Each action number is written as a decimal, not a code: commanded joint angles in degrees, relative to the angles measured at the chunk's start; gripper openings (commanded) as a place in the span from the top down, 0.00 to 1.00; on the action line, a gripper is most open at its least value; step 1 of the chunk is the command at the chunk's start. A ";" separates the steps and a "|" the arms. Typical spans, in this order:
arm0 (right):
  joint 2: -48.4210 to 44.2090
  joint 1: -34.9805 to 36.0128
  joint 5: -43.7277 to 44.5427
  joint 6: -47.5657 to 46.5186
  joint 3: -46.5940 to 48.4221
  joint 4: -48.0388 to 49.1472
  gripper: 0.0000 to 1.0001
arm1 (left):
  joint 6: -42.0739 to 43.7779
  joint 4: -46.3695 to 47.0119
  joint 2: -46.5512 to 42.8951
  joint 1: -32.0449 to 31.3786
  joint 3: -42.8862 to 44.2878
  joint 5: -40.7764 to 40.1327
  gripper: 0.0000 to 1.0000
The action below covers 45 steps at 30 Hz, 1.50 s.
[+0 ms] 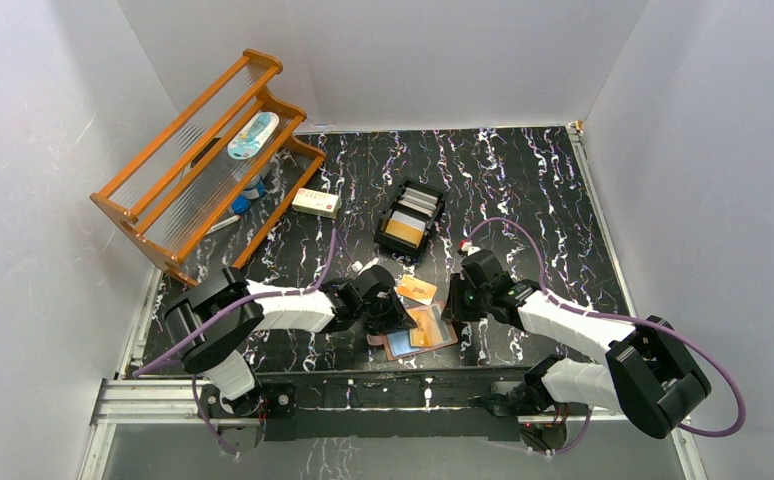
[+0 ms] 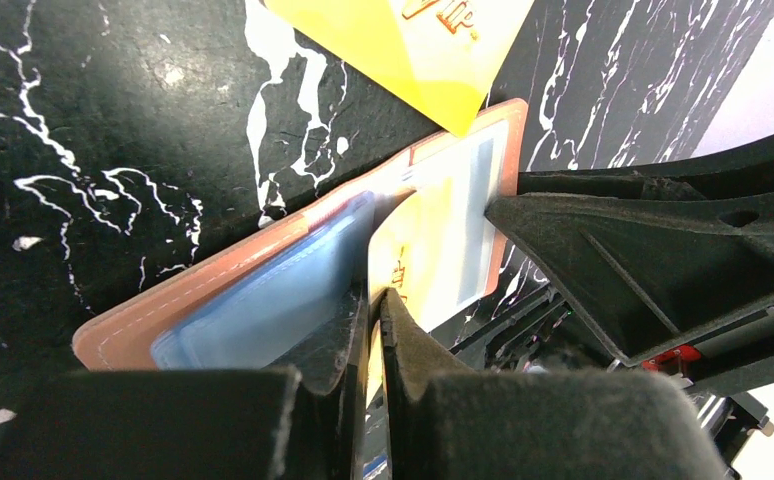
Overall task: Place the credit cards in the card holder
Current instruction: Insert the credit card into the card holder.
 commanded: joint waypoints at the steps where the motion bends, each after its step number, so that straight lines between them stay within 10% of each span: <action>1: 1.09 0.40 -0.20 1.41 -1.44 -1.24 0.73 | -1.48 0.67 0.20 -0.58 -3.00 -6.16 1.00; 18: 0.73 0.34 0.52 1.31 -1.22 -2.15 0.73 | 0.12 -9.95 -4.82 -1.69 0.06 -9.82 0.58; 45: 1.36 0.34 0.45 0.61 -0.88 -2.25 0.73 | 11.36 -30.82 -0.36 -1.31 16.45 -13.45 0.40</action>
